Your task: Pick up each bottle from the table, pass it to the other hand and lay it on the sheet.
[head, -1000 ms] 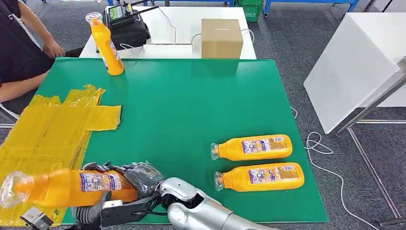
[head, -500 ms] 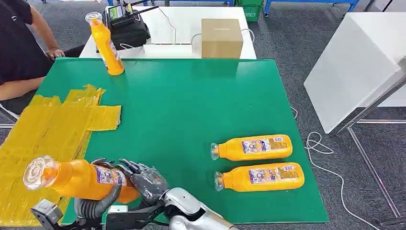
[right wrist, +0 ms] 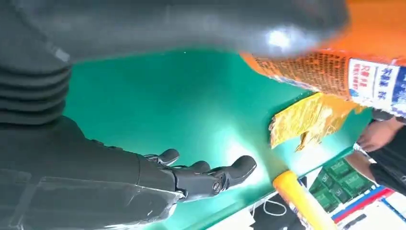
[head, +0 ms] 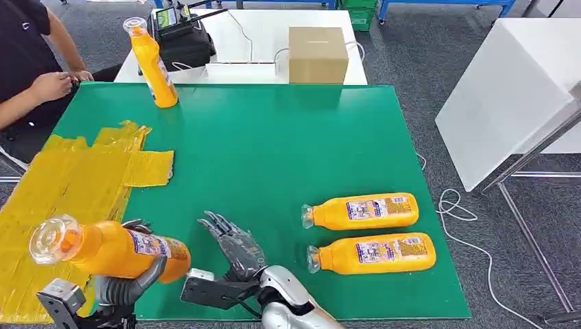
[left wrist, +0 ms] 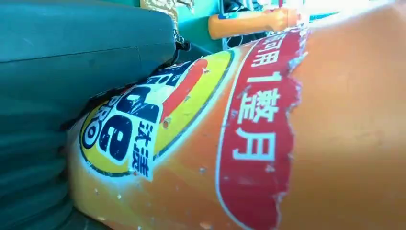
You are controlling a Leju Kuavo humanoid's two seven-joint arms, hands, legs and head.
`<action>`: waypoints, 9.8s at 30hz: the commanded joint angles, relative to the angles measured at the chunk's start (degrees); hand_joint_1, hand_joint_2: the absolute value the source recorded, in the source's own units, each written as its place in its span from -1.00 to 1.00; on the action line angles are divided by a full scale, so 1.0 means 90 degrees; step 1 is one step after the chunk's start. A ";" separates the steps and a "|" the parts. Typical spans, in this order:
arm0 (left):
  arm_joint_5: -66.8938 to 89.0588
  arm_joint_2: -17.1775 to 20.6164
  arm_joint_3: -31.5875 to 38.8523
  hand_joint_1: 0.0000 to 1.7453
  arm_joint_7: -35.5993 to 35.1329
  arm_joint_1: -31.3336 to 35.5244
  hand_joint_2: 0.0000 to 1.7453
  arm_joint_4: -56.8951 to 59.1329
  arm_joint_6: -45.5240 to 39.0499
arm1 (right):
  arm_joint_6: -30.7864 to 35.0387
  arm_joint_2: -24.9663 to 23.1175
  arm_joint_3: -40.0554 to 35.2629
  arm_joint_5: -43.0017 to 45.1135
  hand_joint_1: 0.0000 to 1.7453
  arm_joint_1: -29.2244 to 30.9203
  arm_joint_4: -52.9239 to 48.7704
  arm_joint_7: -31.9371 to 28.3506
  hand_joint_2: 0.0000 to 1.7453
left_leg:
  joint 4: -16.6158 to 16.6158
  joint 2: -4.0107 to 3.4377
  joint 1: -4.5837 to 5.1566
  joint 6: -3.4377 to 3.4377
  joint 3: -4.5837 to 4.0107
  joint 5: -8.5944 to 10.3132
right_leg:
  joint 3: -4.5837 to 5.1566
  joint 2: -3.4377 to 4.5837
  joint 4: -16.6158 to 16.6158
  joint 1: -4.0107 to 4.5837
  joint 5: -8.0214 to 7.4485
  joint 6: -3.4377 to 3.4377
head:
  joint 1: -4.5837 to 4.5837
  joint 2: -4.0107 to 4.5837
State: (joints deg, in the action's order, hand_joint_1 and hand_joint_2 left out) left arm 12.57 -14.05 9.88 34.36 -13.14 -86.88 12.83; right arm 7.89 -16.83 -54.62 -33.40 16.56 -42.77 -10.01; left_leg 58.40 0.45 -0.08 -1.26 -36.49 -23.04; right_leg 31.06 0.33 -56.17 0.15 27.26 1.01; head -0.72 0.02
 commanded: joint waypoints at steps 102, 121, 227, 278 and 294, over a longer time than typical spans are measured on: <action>0.0635 0.0534 -0.0363 -1.00 0.0330 -0.0230 -1.00 -0.1165 -0.1592 | -0.0915 0.3706 0.5946 -0.1414 -1.00 -0.3507 -0.4243 0.0136 1.00 | -0.0023 0.0001 0.0052 -0.0035 0.0072 -0.0042 | -0.0079 -0.0006 0.0038 -0.0041 0.0027 0.0046 | 0.0000 0.0000; 0.0500 0.0567 -0.0420 -1.00 0.0306 -0.0134 -1.00 -0.1058 -0.1636 | -0.0949 0.3674 0.4535 -0.1741 -1.00 -0.2813 -0.3262 0.0203 1.00 | -0.0013 -0.0008 0.0050 -0.0035 0.0067 -0.0040 | -0.0133 0.0003 0.0027 -0.0037 0.0026 0.0046 | 0.0000 0.0000; -0.1705 0.0176 -0.0943 -1.00 -0.0565 0.0607 1.00 -0.0037 0.0379 | -0.1180 -0.0352 -0.1053 0.1273 1.00 0.0823 -0.0671 -0.0271 1.00 | -0.0008 -0.0024 0.0037 -0.0057 0.0013 0.0020 | -0.0071 0.0026 0.0028 -0.0029 -0.0023 0.0082 | -0.0005 0.0000; 0.3247 0.0748 -0.0471 1.00 -0.0476 0.1185 1.00 0.0553 -0.4321 | -0.0725 0.0022 -0.0138 0.0634 -1.00 0.0516 -0.0979 -0.0373 -1.00 | -0.0021 0.0005 0.0033 -0.0043 0.0023 0.0019 | -0.0039 -0.0007 0.0036 -0.0031 -0.0011 0.0063 | -0.0002 0.0000; 0.7526 0.1438 0.0379 1.00 -0.2220 0.2243 1.00 0.3694 -0.5870 | -0.0781 0.0905 0.0290 0.0655 -1.00 0.0330 -0.1987 -0.0506 -1.00 | -0.0020 -0.0003 0.0033 -0.0047 0.0019 0.0021 | -0.0033 -0.0006 0.0037 -0.0031 -0.0015 0.0064 | -0.0005 0.0000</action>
State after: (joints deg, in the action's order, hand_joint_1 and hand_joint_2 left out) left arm 78.25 -3.13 10.27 15.50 2.20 -66.33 -39.78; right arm 1.38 -13.23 -52.89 -27.85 19.08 -57.74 -14.29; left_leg 58.36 0.29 0.18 -1.78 -36.62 -22.83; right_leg 31.10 0.51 -55.96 -0.09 27.04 1.59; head -0.76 0.02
